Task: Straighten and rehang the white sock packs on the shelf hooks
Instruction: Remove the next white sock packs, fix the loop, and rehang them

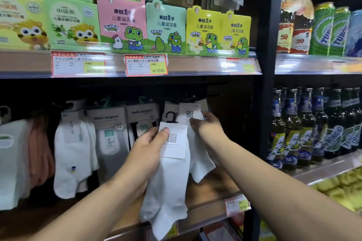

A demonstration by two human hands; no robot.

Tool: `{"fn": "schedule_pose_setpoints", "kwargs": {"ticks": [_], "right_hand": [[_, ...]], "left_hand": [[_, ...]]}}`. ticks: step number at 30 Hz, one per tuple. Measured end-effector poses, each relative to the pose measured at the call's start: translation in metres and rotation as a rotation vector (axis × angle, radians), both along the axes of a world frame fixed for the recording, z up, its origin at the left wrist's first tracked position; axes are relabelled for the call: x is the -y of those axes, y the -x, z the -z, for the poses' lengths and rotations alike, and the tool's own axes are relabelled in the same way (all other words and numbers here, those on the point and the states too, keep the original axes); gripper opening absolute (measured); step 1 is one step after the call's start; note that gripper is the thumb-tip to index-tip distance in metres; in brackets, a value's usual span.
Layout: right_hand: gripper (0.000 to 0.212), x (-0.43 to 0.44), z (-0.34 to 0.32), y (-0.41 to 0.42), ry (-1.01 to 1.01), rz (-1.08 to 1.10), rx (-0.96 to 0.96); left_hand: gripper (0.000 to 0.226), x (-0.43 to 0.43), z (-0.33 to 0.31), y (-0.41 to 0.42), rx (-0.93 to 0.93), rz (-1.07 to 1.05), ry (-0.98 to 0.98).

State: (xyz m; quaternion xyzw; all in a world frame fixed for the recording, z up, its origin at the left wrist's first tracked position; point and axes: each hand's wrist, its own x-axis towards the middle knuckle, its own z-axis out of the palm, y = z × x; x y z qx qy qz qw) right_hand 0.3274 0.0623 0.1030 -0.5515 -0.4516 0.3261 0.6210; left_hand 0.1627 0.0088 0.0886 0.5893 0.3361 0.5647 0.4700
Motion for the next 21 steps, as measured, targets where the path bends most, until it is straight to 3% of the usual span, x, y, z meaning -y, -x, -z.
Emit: {"fn": "schedule_pose_setpoints", "kwargs": {"ticks": [21], "right_hand": [[0.052, -0.023, -0.019, 0.011, 0.026, -0.088, 0.092]], "left_hand": [[0.019, -0.005, -0.003, 0.007, -0.011, -0.014, 0.017]]}}
